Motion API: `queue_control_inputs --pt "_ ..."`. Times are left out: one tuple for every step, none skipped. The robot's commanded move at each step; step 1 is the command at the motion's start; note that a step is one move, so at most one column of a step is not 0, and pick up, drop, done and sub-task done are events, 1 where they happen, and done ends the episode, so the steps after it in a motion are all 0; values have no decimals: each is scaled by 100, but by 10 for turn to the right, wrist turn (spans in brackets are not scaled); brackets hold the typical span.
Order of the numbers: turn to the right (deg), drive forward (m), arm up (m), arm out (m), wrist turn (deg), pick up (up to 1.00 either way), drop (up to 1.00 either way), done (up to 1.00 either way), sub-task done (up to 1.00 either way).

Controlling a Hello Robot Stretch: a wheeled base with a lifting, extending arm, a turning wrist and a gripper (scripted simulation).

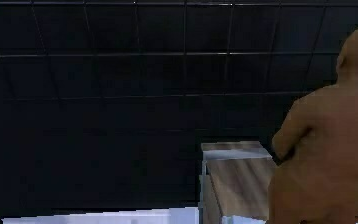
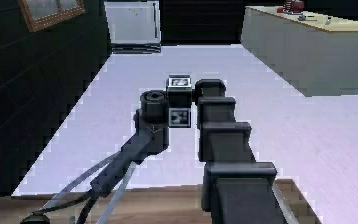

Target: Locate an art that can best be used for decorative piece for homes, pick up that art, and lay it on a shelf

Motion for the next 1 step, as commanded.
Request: queue_control_inputs --pt "0 0 0 0 390 0 0 0 0"
